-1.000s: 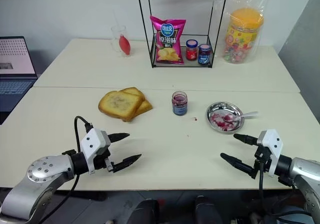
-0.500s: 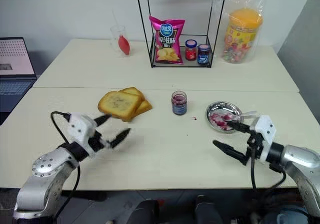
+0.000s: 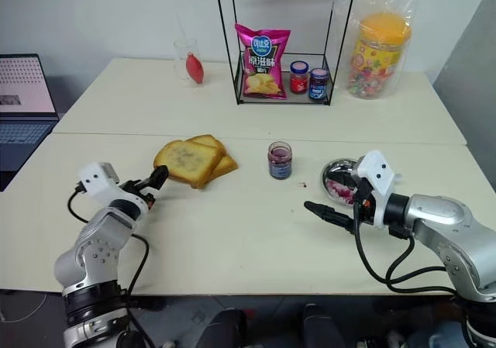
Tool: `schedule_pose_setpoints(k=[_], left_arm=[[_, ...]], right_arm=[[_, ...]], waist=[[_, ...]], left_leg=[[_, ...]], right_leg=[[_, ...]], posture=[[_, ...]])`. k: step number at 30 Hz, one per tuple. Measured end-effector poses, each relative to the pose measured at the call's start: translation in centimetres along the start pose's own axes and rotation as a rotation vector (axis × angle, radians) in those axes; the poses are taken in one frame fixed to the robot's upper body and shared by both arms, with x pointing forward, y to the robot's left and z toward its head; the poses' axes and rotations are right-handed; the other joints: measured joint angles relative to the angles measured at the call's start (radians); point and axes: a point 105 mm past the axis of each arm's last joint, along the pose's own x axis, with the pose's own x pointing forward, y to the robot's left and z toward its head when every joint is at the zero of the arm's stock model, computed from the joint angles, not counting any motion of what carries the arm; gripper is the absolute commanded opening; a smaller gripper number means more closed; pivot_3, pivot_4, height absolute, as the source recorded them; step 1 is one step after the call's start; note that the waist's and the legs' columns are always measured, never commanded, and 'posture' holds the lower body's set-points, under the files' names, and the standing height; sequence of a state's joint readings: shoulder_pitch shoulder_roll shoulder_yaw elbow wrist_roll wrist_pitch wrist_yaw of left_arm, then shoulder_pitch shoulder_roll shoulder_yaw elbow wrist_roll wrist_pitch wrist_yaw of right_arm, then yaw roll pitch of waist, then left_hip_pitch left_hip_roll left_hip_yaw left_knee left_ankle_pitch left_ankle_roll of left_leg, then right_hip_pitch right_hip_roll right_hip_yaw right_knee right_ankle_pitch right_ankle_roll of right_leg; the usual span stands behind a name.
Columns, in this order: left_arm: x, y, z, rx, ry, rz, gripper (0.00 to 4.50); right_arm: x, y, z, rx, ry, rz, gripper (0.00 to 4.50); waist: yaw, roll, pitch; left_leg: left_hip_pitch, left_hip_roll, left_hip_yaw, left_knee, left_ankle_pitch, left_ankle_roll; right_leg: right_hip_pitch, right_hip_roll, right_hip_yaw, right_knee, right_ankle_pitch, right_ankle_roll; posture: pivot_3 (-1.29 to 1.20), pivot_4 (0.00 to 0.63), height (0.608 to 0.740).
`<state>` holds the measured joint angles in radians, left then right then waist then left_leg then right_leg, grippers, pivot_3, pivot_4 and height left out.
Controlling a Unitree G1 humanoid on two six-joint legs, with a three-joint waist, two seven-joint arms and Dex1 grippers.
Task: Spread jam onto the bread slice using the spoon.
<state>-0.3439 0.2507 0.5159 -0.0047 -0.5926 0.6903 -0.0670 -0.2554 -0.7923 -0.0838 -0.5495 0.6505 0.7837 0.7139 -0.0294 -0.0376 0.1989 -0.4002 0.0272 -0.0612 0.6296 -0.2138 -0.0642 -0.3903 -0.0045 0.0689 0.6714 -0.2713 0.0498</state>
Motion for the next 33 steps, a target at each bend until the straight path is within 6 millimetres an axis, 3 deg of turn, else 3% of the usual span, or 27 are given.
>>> schedule_pose_setpoints(k=[7,8,16,25,29,33], left_arm=[[1.2,-2.1,-0.7,-0.112,0.042,-0.041,4.50],[1.3,-2.2,-0.7,-0.118,0.042,-0.039,4.14],[1.5,-1.9,-0.8,-0.156,0.024,-0.001,2.64],[1.5,-2.2,-0.6,-0.175,0.009,-0.016,0.64],[1.5,-2.3,-0.5,-0.185,0.006,-0.026,0.04],[1.3,-2.8,-0.3,-0.164,0.001,-0.073,0.02]], right_arm=[[0.1,0.1,0.0,0.001,0.007,0.007,4.46],[0.1,0.1,0.0,0.001,0.007,0.007,4.50],[0.2,0.1,0.8,-0.006,-0.025,0.015,4.50],[0.1,0.1,0.9,-0.010,-0.028,0.020,4.50],[0.1,0.1,1.0,-0.021,-0.034,0.018,4.50],[0.1,0.0,0.9,-0.032,-0.037,0.009,4.50]], waist=[[0.000,0.000,0.000],[0.000,0.000,0.000],[0.000,0.000,0.000],[0.000,0.000,0.000],[0.000,0.000,0.000],[0.000,0.000,0.000]], left_leg=[[0.000,0.000,0.000,0.000,0.000,0.000],[0.000,0.000,0.000,0.000,0.000,0.000],[0.000,0.000,0.000,0.000,0.000,0.000],[0.000,0.000,0.000,0.000,0.000,0.000],[0.000,0.000,0.000,0.000,0.000,0.000],[0.000,0.000,0.000,0.000,0.000,0.000]], right_leg=[[0.000,0.000,0.000,0.000,0.000,0.000],[0.000,0.000,0.000,0.000,0.000,0.000],[0.000,0.000,0.000,0.000,0.000,0.000],[0.000,0.000,0.000,0.000,0.000,0.000],[0.000,0.000,0.000,0.000,0.000,0.000],[0.000,0.000,0.000,-0.001,0.000,0.000]], posture=[[0.00,0.150,0.740],[0.00,0.150,0.740],[0.00,0.150,0.740],[0.00,0.150,0.740],[0.00,0.150,0.740],[0.00,0.150,0.740]])
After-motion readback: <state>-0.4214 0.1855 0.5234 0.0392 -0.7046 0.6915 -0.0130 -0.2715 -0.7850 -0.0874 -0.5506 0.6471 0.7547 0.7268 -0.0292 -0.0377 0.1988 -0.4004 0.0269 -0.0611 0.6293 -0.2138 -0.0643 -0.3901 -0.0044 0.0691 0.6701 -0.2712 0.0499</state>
